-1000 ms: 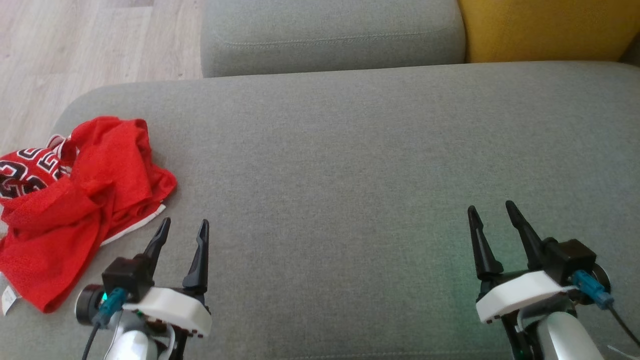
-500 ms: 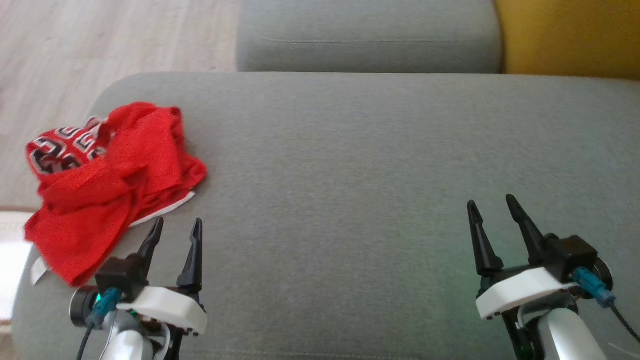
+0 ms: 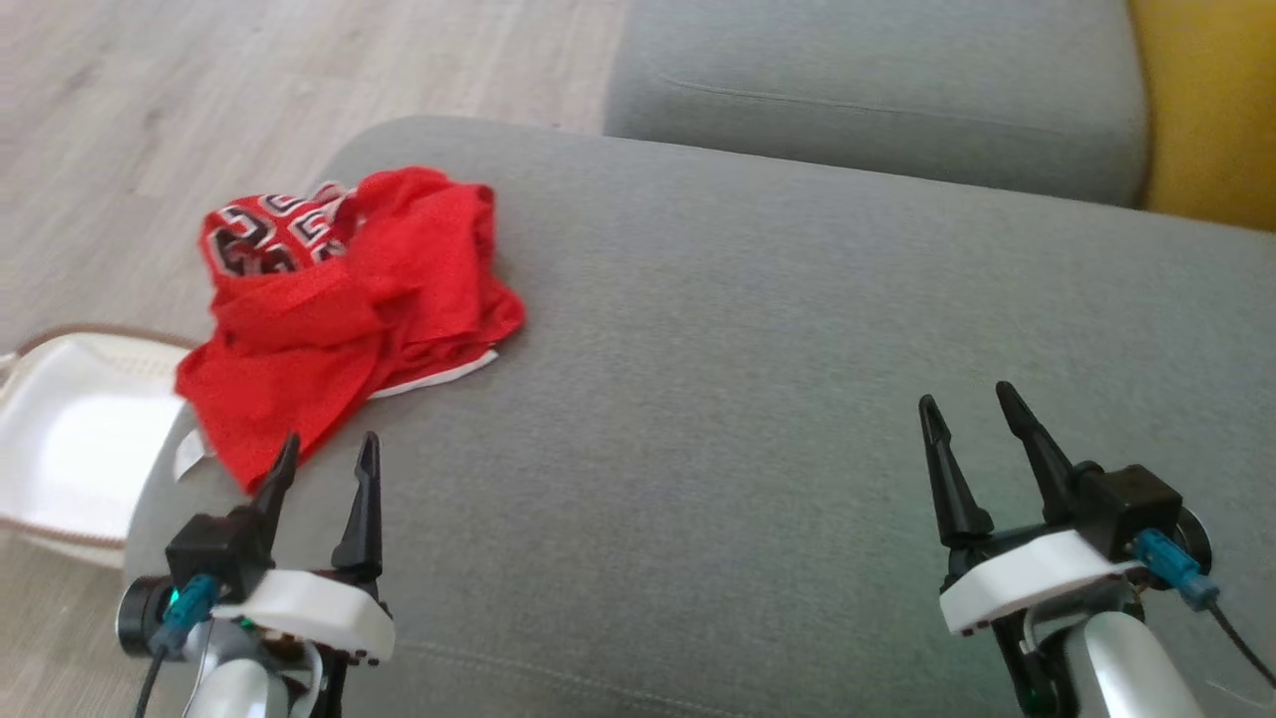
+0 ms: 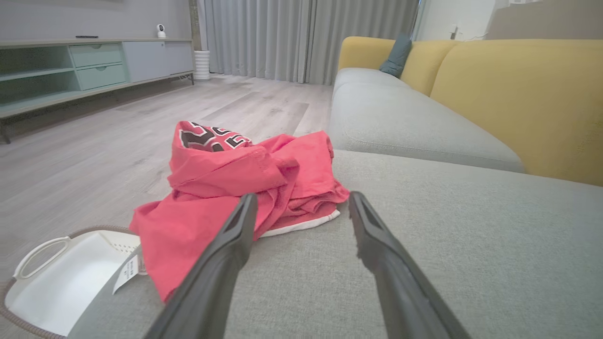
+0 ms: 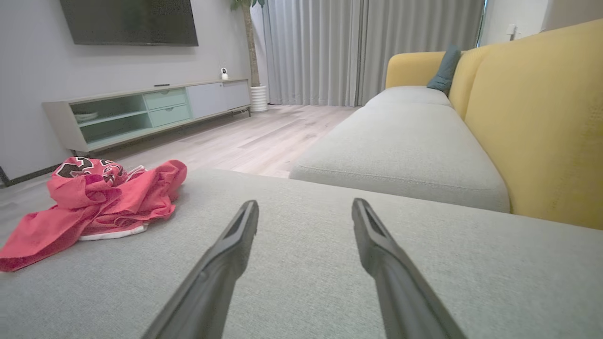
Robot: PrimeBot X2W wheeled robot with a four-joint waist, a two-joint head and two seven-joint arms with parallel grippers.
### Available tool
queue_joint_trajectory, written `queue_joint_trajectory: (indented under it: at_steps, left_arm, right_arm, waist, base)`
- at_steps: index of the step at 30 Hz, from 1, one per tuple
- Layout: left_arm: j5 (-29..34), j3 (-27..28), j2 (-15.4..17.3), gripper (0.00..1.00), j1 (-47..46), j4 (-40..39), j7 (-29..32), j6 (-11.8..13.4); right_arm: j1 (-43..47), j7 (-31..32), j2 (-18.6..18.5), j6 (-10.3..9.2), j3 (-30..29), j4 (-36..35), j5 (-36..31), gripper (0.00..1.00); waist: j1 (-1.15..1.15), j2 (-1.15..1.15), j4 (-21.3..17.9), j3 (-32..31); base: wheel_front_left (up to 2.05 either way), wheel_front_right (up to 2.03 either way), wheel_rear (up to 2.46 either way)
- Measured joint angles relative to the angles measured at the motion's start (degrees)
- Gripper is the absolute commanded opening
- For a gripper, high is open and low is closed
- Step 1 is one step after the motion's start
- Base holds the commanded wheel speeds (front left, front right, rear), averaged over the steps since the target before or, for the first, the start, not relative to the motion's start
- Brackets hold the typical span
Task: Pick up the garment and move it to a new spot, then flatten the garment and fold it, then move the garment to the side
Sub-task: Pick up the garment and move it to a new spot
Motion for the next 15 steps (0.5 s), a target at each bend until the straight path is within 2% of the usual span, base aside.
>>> queue_joint_trajectory:
  at_steps: [15]
  left_arm:
    - [0.0,1.19,0.1,1.0,0.01,-0.23,0.0,0.0]
  right_arm:
    - [0.02,0.41,0.35,0.0,0.44,-0.44,0.0,1.0]
  waist:
    - [0.0,0.0,5.47,-0.08]
  base:
    - [0.0,0.0,0.0]
